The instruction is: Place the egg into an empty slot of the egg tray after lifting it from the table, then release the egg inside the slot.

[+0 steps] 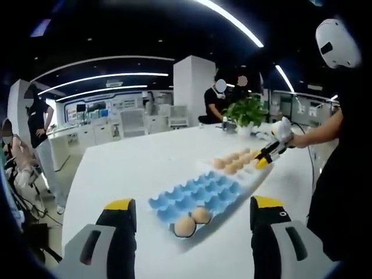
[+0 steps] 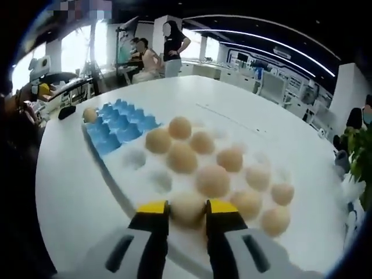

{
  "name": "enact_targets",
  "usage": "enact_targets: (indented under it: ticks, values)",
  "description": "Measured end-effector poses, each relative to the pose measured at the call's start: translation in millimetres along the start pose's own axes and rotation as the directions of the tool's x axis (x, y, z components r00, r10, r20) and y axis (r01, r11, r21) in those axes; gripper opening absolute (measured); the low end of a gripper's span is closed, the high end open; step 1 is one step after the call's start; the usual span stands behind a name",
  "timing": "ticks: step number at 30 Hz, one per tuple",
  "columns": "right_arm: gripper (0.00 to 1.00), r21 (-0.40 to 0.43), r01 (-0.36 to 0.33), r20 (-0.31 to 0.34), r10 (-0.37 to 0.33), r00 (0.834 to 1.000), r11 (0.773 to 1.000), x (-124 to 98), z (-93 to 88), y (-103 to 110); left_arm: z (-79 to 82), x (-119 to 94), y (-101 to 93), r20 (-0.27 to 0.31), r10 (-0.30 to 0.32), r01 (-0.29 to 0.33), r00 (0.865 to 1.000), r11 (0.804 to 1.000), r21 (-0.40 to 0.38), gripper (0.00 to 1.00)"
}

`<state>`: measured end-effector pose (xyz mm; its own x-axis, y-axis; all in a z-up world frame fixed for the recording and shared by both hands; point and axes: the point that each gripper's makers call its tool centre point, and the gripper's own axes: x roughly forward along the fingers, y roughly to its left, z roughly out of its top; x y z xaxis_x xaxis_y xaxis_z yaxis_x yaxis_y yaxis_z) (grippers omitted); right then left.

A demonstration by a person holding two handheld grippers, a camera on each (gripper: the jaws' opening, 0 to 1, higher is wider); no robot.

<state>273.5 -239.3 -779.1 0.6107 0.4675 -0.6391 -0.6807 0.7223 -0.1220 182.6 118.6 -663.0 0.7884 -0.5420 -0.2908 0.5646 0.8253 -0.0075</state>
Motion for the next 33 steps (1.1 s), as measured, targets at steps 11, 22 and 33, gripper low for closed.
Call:
enact_targets:
  ticks: [11, 22, 33]
  values:
    - [0.24, 0.011, 0.008, 0.047, -0.009, 0.999, 1.000, -17, 17.5, -2, -3.1, 1, 1.2, -0.006, -0.002, 0.002, 1.000, 1.000, -0.004, 0.80]
    - [0.24, 0.013, -0.020, 0.086, 0.019, 0.996, 1.000, -20, 35.3, 10, -7.7, 2, 2.3, -0.019, -0.008, 0.008, 1.000, 1.000, 0.003, 0.84]
    - [0.24, -0.015, -0.100, 0.146, 0.101, 0.984, 0.995, -13, 65.7, 41, -10.2, 2, 2.1, -0.032, -0.008, 0.008, 0.999, 1.000, -0.005, 0.84]
